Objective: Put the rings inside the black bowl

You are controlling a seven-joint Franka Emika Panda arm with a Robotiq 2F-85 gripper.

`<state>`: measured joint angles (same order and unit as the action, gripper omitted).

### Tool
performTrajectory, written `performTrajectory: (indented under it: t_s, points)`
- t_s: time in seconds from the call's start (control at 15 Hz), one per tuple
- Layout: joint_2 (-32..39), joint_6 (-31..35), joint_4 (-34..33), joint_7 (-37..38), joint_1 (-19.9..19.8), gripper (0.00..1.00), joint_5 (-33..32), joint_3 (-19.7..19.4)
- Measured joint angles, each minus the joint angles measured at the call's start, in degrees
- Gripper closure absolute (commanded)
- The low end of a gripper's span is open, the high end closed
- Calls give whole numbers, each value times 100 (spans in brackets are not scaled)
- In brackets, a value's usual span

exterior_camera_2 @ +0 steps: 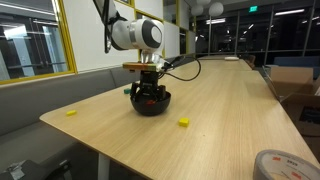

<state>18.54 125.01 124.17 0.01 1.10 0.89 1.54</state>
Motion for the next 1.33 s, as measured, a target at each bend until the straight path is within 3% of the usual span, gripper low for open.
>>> performTrajectory:
  t_s: [0.8, 1.33]
  points:
    - [-544, -176, 1067, 163, 230, 0, 633, 355]
    - [-954, 206, 1612, 246, 235, 0, 948, 360]
